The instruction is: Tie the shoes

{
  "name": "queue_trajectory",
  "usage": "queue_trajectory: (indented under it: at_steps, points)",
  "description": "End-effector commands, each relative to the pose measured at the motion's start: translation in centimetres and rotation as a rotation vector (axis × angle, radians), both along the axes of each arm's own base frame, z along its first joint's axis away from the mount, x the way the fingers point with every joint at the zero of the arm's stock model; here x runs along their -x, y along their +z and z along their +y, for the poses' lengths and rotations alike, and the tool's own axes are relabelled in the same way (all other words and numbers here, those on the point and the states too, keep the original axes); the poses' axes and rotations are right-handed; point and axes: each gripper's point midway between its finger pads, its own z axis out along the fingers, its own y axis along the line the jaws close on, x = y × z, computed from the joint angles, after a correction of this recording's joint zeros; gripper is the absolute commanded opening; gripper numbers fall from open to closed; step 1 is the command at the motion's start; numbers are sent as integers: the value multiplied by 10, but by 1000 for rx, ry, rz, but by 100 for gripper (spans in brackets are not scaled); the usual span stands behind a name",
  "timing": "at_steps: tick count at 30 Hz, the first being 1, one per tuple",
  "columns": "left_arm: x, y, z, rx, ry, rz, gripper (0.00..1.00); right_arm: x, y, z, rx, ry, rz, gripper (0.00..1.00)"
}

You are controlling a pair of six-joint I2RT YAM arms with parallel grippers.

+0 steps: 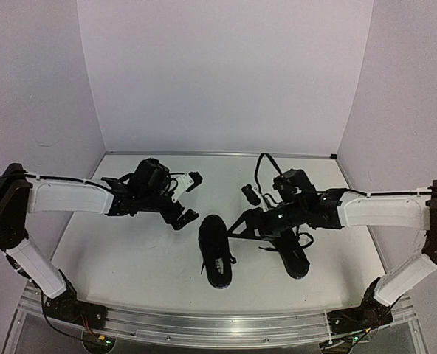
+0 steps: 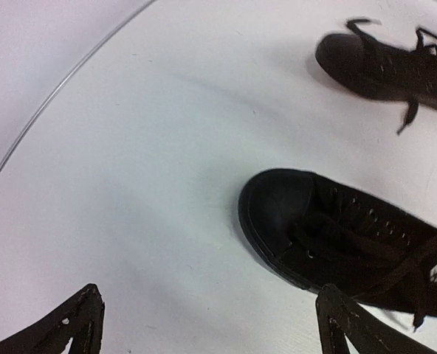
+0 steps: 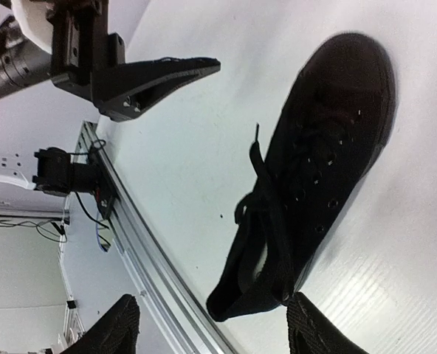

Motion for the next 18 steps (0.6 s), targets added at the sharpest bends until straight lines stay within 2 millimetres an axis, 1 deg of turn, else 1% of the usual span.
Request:
queue_trajectory:
  at_steps: [1,3,5,7,9,11,15,17,18]
  points:
    - [-13,67,22,192,253,-21,100,-27,57,-20,-35,-111,-213,87]
    - [-17,92,38,281,387,-14,100,-35,70,-30,-30,-151,-268,95]
    - [-18,105,54,334,516,23,100,-41,77,-42,-12,-197,-311,97]
    - [-12,112,61,358,546,53,100,-45,76,-53,13,-240,-340,98]
    - [0,111,60,387,528,106,100,-49,68,-65,42,-278,-346,98]
    - [11,97,61,407,525,177,100,-49,51,-74,75,-300,-322,98]
    - [29,50,72,365,593,314,100,-42,12,-84,117,-323,-251,98]
    - [38,32,75,378,607,357,100,-36,2,-85,102,-323,-226,98]
    - [42,27,75,399,604,374,100,-34,-3,-86,103,-324,-219,98]
